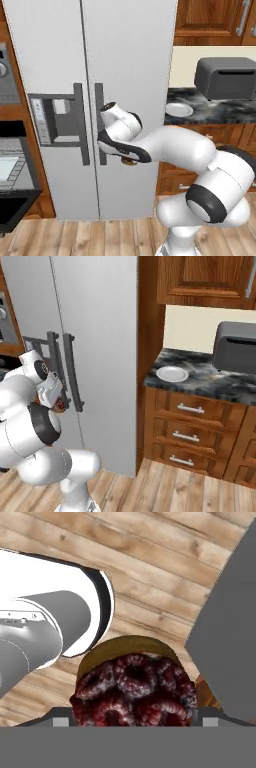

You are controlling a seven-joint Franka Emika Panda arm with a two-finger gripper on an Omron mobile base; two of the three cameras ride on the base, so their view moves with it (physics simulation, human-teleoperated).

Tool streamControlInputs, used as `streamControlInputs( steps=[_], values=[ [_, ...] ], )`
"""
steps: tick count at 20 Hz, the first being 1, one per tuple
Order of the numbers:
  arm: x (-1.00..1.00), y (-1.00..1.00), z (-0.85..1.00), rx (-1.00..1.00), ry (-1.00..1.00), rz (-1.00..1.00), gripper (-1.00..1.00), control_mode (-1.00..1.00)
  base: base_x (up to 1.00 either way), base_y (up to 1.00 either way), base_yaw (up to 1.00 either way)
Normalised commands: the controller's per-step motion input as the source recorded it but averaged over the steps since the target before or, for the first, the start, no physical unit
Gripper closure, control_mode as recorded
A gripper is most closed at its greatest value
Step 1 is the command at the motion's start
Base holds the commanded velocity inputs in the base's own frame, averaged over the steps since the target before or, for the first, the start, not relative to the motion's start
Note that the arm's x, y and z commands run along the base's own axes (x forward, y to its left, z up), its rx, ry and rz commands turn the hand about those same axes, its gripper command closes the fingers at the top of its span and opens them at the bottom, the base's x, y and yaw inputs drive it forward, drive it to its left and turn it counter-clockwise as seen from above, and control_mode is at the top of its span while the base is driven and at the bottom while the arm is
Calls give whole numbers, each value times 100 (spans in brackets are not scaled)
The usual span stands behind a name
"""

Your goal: Take the baked cake out of the oven and place it on the plate for cooling. Then close the oven door.

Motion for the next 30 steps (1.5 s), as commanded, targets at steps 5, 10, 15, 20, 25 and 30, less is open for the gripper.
streamControlInputs(
  steps=[5,10,15,20,25,30],
  values=[
    [0,0,0,0,0,0,100,100,1,-94,-23],
    [0,0,0,0,0,0,100,100,15,-100,0],
    [0,0,0,0,0,0,100,100,49,-81,0],
    [0,0,0,0,0,0,100,100,98,-32,0],
    [0,0,0,0,0,0,100,100,86,-15,6],
    [0,0,0,0,0,0,100,100,43,-17,17]
  ],
)
